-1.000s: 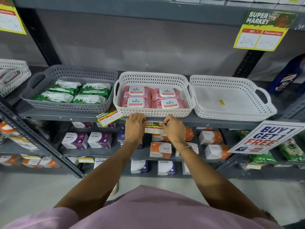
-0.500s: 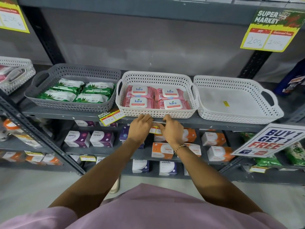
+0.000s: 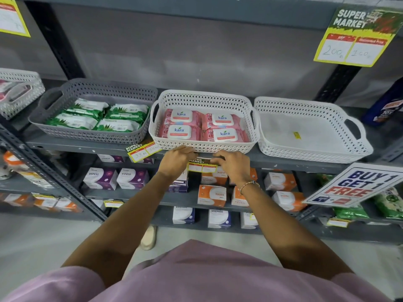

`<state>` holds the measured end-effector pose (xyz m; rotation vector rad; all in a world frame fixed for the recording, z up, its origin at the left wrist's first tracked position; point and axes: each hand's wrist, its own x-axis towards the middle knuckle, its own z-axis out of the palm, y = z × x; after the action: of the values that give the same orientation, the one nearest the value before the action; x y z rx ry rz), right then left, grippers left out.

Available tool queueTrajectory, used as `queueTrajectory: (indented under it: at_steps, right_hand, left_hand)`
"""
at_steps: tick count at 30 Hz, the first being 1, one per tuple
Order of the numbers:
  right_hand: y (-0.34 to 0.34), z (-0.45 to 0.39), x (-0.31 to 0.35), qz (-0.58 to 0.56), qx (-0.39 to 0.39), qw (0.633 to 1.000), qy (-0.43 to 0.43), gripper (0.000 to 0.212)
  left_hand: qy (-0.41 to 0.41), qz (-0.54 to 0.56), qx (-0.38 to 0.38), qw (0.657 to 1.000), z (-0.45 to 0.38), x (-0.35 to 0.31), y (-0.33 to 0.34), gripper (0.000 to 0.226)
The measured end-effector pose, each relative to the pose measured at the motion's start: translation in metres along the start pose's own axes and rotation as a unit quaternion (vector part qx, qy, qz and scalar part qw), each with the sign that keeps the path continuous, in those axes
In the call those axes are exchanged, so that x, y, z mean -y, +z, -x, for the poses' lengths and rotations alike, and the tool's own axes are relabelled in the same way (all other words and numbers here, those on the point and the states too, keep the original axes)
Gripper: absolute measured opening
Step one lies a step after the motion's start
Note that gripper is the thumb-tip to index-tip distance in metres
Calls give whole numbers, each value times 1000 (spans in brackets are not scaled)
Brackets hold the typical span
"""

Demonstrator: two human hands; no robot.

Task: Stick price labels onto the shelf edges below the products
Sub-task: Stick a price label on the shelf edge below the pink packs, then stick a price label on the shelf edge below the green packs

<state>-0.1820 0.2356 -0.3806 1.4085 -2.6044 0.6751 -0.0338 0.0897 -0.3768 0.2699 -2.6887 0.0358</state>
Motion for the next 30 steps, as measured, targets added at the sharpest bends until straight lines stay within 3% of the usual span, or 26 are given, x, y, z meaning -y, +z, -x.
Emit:
queueTrajectory:
  at_steps: [4, 10, 14, 18, 21, 23, 25, 27, 29, 30]
  right_hand:
    - [3, 0, -4, -1, 0, 999, -34, 27]
    - [-1, -3, -4, 11, 42, 997, -63, 22]
    - [-6, 9, 2, -33, 6, 998, -62, 22]
    - [0, 24, 25, -99, 19, 993, -62, 16]
    - [11, 25, 63, -166, 16, 986, -26, 15]
    - [21, 17, 96, -212, 32, 976, 27, 19]
    - [33, 3, 131, -311, 59, 941, 117, 35]
    - [49, -8, 164, -418, 73, 878, 220, 41]
    - [64, -19, 183, -441, 72, 847, 287, 45]
    - [73, -24, 191, -440, 66, 842, 305, 47]
  left_hand:
    - [-12, 12, -11, 1000, 9, 1, 2, 58]
    - [-68, 44, -11, 997, 12, -4, 4, 61]
    - [-153, 78, -45, 984, 25, 3, 3, 52]
    - [-201, 78, -82, 973, 41, 12, -5, 31]
    - [-230, 71, -88, 967, 48, 29, -21, 35]
    - [-270, 80, -127, 951, 53, 44, -26, 24]
    - [-380, 155, -201, 889, 61, 58, -30, 13]
    - [-509, 281, -269, 768, 71, 72, -32, 17]
    - [-597, 367, -248, 669, 73, 80, -33, 33]
    - [-624, 381, -200, 652, 74, 87, -31, 40]
